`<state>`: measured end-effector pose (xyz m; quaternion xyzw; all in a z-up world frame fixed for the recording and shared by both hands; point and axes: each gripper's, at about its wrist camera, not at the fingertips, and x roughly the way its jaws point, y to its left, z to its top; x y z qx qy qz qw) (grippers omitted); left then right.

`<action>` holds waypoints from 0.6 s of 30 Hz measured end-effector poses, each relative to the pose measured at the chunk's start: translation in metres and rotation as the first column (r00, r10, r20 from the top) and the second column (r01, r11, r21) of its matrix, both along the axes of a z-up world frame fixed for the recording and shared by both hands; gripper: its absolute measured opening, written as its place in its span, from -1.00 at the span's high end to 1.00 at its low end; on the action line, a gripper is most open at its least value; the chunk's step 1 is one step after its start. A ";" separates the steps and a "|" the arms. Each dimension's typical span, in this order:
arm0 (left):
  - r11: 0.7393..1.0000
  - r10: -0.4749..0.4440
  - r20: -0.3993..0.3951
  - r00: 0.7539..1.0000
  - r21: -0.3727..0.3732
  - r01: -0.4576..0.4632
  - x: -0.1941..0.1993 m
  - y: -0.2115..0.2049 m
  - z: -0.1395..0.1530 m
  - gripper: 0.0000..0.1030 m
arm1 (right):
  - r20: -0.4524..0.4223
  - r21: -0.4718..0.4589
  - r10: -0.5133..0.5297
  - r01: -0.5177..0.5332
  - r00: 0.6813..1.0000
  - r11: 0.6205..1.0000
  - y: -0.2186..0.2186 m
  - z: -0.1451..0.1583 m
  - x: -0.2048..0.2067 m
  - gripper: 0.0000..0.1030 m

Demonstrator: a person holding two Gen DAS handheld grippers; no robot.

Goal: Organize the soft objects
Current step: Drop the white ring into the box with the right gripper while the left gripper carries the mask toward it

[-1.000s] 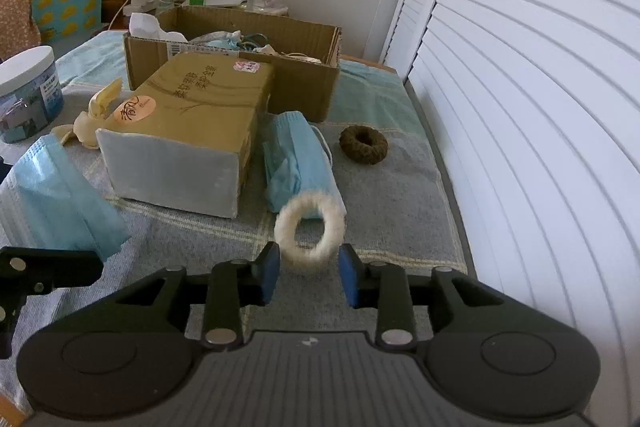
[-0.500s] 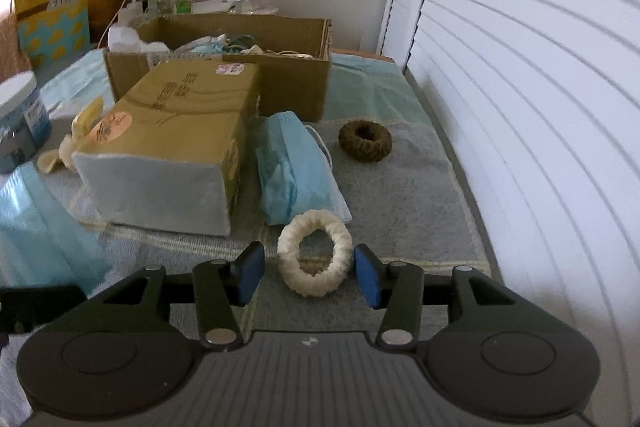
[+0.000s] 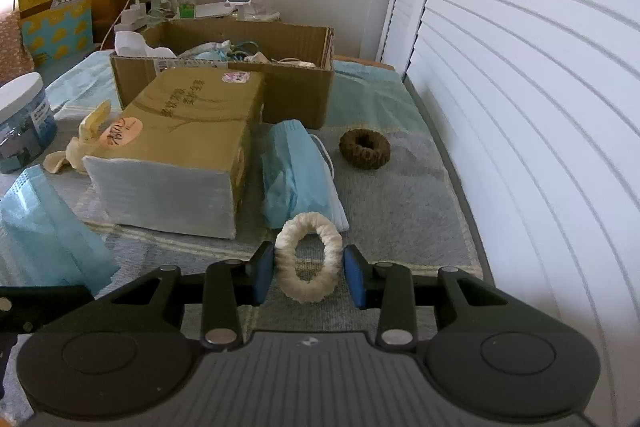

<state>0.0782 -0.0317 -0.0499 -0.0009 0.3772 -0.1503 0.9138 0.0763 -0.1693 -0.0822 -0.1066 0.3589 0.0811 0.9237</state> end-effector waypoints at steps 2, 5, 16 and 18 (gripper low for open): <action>1.000 -0.001 -0.004 1.000 -0.008 0.001 0.000 0.002 0.002 -0.38 | 0.004 -0.001 0.003 -0.003 1.000 1.000 0.001 0.003 -0.003 0.19; 1.000 -0.009 -0.001 1.000 -0.013 0.009 -0.002 0.005 0.007 -0.38 | 0.008 0.000 0.009 -0.009 1.000 1.000 0.000 0.009 -0.010 0.19; 0.998 -0.052 0.021 0.998 -0.021 0.052 -0.009 0.021 0.030 -0.38 | 0.005 0.042 0.046 -0.046 0.999 0.998 0.000 0.038 -0.033 0.19; 0.998 -0.051 0.036 0.998 -0.022 0.052 -0.010 0.025 0.035 -0.38 | 0.016 0.040 0.062 -0.062 0.998 0.997 0.004 0.044 -0.033 0.19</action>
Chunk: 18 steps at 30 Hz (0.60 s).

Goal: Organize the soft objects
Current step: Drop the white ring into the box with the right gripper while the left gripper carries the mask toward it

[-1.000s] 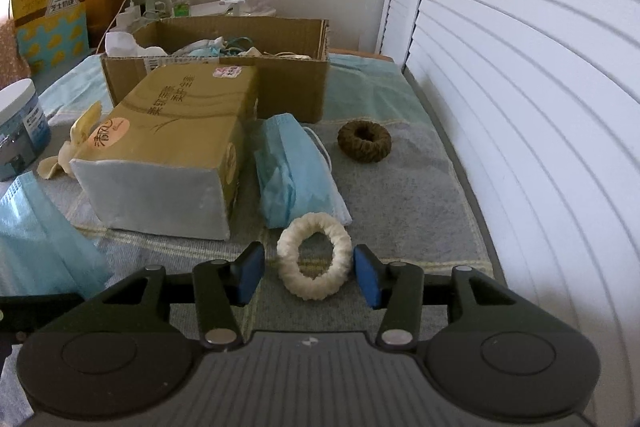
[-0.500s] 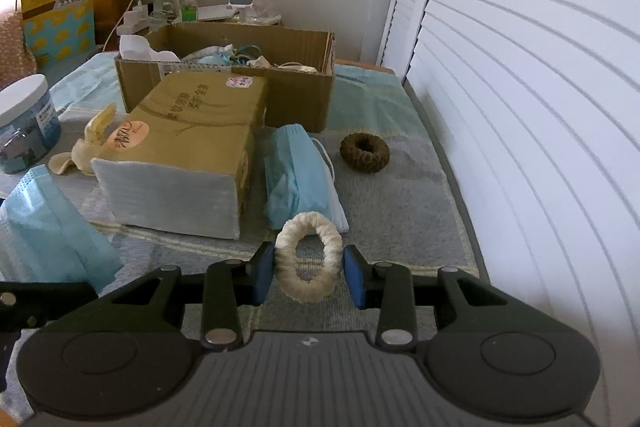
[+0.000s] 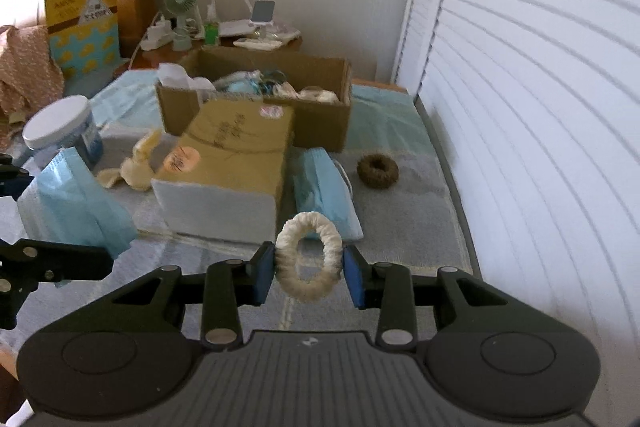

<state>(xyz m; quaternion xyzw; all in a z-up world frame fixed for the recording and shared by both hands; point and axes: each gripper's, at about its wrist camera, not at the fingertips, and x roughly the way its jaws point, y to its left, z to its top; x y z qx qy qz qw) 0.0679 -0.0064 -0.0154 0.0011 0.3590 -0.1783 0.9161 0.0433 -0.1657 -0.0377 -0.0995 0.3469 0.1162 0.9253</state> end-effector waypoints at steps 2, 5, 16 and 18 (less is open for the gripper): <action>1.000 0.004 0.013 1.000 -0.003 -0.004 -0.002 0.005 0.004 -0.38 | 0.012 -0.002 0.015 -0.015 1.000 1.000 0.005 0.007 0.002 0.19; 1.000 0.010 0.029 1.000 -0.009 -0.010 -0.003 0.012 0.010 -0.38 | 0.038 -0.006 0.034 -0.034 0.999 0.999 0.013 0.019 0.010 0.19; 0.998 0.057 0.049 0.997 -0.036 -0.055 0.009 0.039 0.018 -0.38 | 0.077 0.004 0.105 -0.106 0.991 0.994 0.047 0.046 0.075 0.19; 0.997 0.071 0.043 0.997 -0.039 -0.069 0.012 0.044 0.017 -0.38 | 0.080 -0.006 0.119 -0.119 0.990 0.993 0.053 0.048 0.092 0.19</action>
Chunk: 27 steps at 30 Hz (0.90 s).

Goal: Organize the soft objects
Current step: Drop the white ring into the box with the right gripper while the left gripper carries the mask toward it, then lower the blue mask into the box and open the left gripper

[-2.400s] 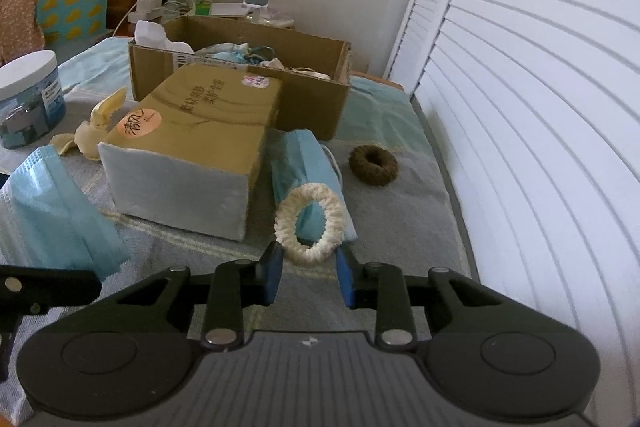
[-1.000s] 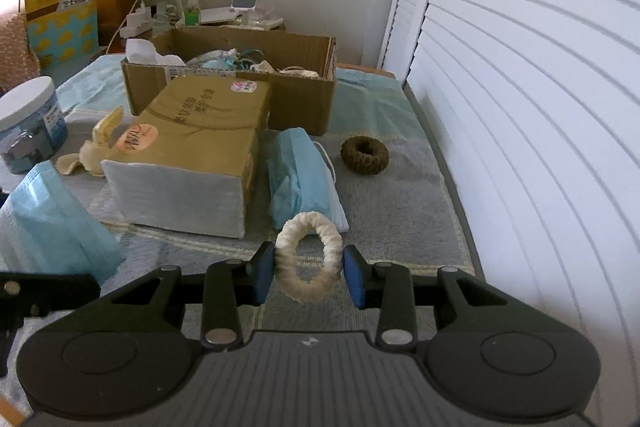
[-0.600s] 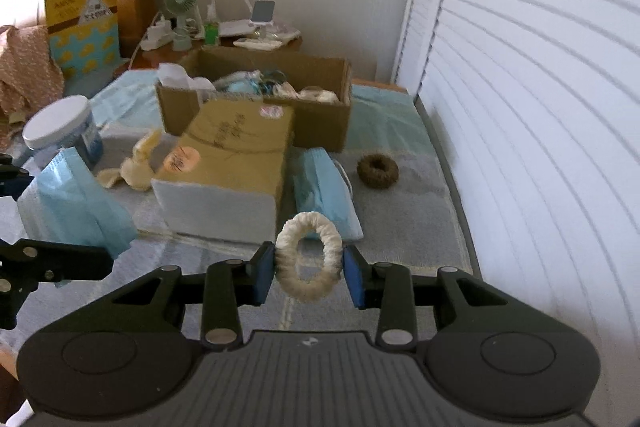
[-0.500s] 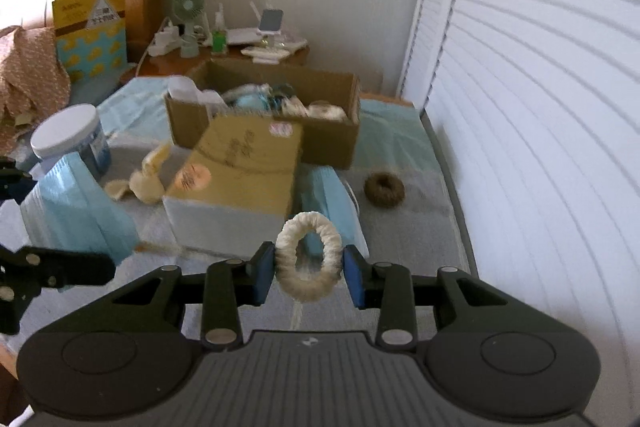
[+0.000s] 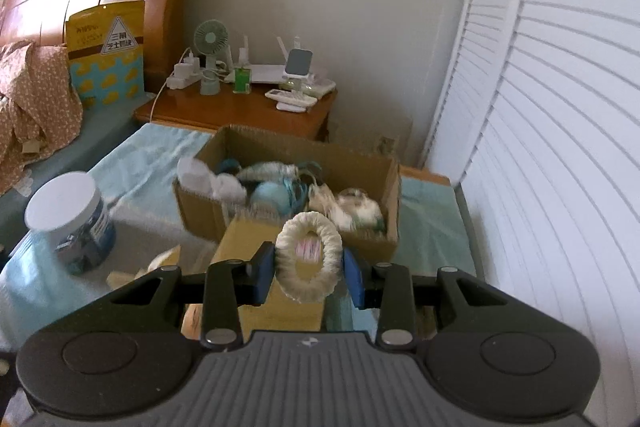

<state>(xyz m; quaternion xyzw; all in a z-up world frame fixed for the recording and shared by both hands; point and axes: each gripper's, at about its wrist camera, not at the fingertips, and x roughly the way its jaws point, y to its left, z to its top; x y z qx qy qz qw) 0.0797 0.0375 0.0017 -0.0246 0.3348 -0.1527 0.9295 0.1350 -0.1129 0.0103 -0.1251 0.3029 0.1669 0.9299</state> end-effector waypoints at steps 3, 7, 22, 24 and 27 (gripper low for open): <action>1.000 0.021 -0.009 1.000 -0.005 -0.021 0.005 0.007 -0.002 -0.38 | 0.003 -0.010 0.014 -0.014 1.000 1.000 0.009 0.002 0.025 0.19; 0.999 0.051 -0.022 0.998 -0.009 -0.051 0.012 0.016 -0.006 -0.38 | 0.006 -0.018 0.031 -0.031 0.999 0.999 0.021 0.001 0.055 0.19; 0.996 0.089 -0.057 0.994 -0.005 -0.090 0.028 0.024 -0.011 -0.38 | -0.026 0.010 0.022 -0.022 0.999 1.000 0.021 -0.018 0.073 -0.81; 0.996 0.085 -0.058 0.995 -0.001 -0.085 0.029 0.024 -0.009 -0.38 | -0.023 0.027 0.020 -0.020 1.000 0.999 0.015 -0.017 0.061 -0.92; 0.997 0.079 -0.054 0.995 0.015 -0.078 0.031 0.022 -0.006 -0.38 | -0.029 0.047 -0.002 0.003 1.000 0.999 0.007 -0.015 0.046 -1.00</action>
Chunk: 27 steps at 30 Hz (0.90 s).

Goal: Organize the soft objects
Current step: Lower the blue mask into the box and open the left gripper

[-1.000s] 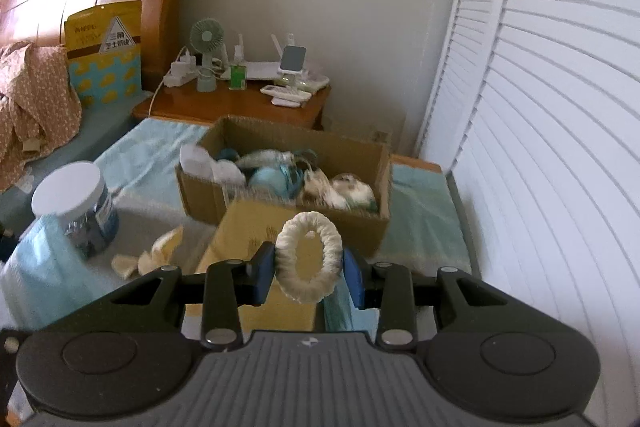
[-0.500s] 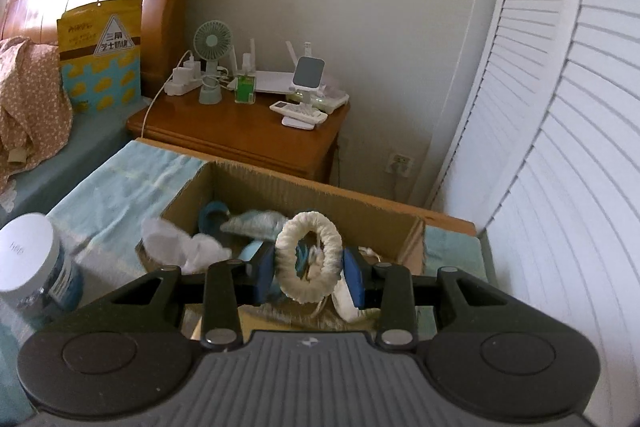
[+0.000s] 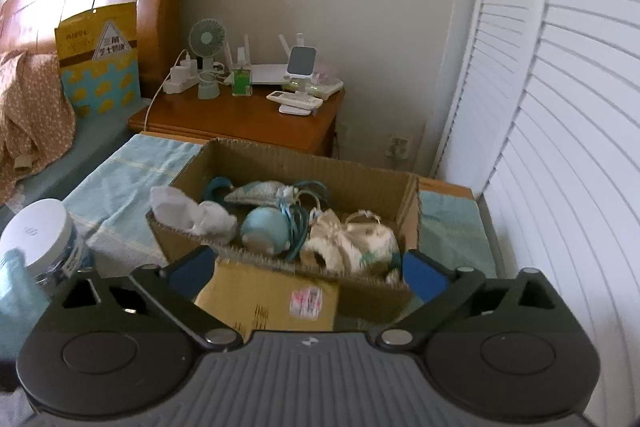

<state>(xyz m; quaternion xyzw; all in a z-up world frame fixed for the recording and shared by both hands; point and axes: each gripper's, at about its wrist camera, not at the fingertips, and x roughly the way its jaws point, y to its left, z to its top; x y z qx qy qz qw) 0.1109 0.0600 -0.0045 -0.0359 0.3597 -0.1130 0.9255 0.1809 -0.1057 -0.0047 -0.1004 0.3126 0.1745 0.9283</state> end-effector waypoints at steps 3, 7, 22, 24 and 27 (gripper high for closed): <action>1.000 -0.011 -0.003 1.000 0.005 0.011 0.003 -0.002 0.005 -0.38 | -0.013 0.009 -0.025 0.025 1.000 1.000 -0.009 0.000 -0.018 -1.00; 0.999 -0.040 0.001 0.999 0.004 0.040 0.012 -0.007 0.019 -0.38 | -0.007 0.006 -0.062 0.062 0.998 0.998 -0.020 -0.001 -0.045 -1.00; 0.996 -0.094 0.026 0.995 0.001 0.094 0.114 -0.059 0.058 -0.39 | 0.000 0.030 -0.117 0.117 0.993 0.993 -0.058 -0.010 -0.113 -1.00; 0.996 -0.083 0.011 0.996 -0.007 0.084 0.132 -0.067 0.056 -0.39 | -0.002 0.034 -0.122 0.122 0.993 0.992 -0.063 -0.010 -0.115 -1.00; 0.998 -0.065 -0.022 0.998 -0.020 0.065 0.157 -0.074 0.049 -0.39 | -0.001 0.039 -0.132 0.132 0.991 0.990 -0.070 -0.011 -0.116 -1.00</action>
